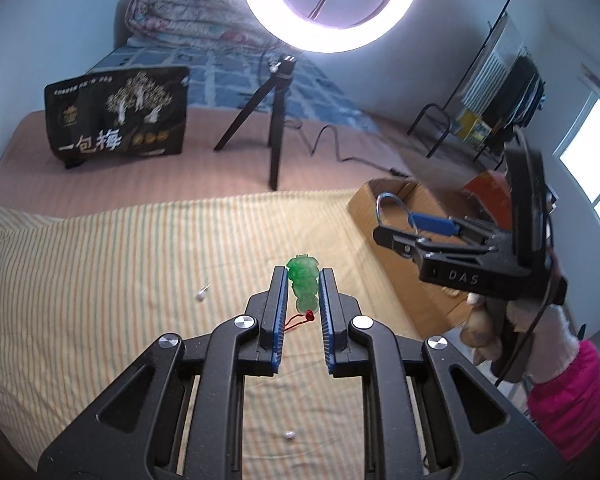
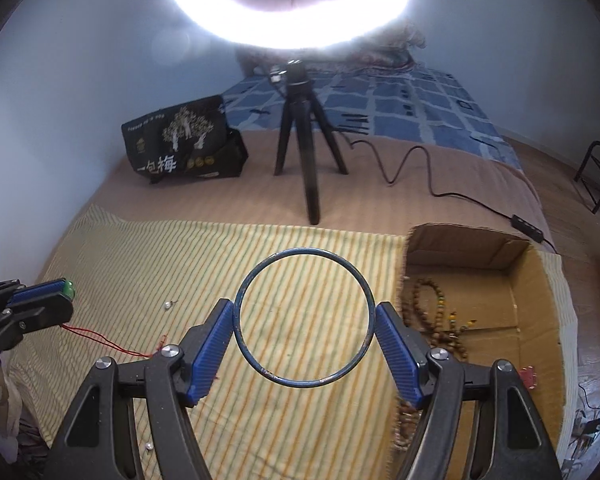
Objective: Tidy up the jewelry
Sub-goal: 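Carry the jade pendant and blue bangle into the cardboard box and open both tools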
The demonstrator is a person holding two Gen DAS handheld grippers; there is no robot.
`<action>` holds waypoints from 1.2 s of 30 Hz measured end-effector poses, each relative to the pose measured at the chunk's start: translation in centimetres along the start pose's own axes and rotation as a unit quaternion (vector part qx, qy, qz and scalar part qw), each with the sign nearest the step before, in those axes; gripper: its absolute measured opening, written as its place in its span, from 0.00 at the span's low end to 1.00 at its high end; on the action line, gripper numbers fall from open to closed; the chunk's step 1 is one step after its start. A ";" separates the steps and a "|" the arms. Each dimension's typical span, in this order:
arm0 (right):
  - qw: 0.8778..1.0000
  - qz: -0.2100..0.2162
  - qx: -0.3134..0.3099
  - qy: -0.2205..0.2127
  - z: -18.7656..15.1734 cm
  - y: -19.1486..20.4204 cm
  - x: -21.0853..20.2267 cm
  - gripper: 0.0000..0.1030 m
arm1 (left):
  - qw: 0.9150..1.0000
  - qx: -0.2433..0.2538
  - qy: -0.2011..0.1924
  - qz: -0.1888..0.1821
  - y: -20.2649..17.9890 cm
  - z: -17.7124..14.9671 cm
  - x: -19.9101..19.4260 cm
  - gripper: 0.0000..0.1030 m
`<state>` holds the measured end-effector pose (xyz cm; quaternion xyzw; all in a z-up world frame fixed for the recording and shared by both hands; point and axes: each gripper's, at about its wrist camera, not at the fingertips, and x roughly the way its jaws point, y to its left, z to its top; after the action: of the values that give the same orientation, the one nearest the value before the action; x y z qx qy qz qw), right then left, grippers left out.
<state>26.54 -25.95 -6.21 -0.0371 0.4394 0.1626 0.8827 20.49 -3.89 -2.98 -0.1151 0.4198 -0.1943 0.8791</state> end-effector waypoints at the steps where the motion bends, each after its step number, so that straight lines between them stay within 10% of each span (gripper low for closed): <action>1: 1.000 -0.003 0.005 -0.004 0.0 -0.6 -0.5 0.71 | 1.000 0.002 -0.003 -0.006 -0.5 0.3 -0.1 0.13; 36: 0.986 -0.087 0.142 -0.025 -3.5 -19.2 -6.2 0.71 | 0.987 0.078 0.011 -0.141 -19.5 4.3 8.4 0.13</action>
<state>26.51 -46.36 -4.97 0.0548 0.4306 0.0219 0.9006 23.92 -24.93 0.97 -0.1020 0.3924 -0.3499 0.8445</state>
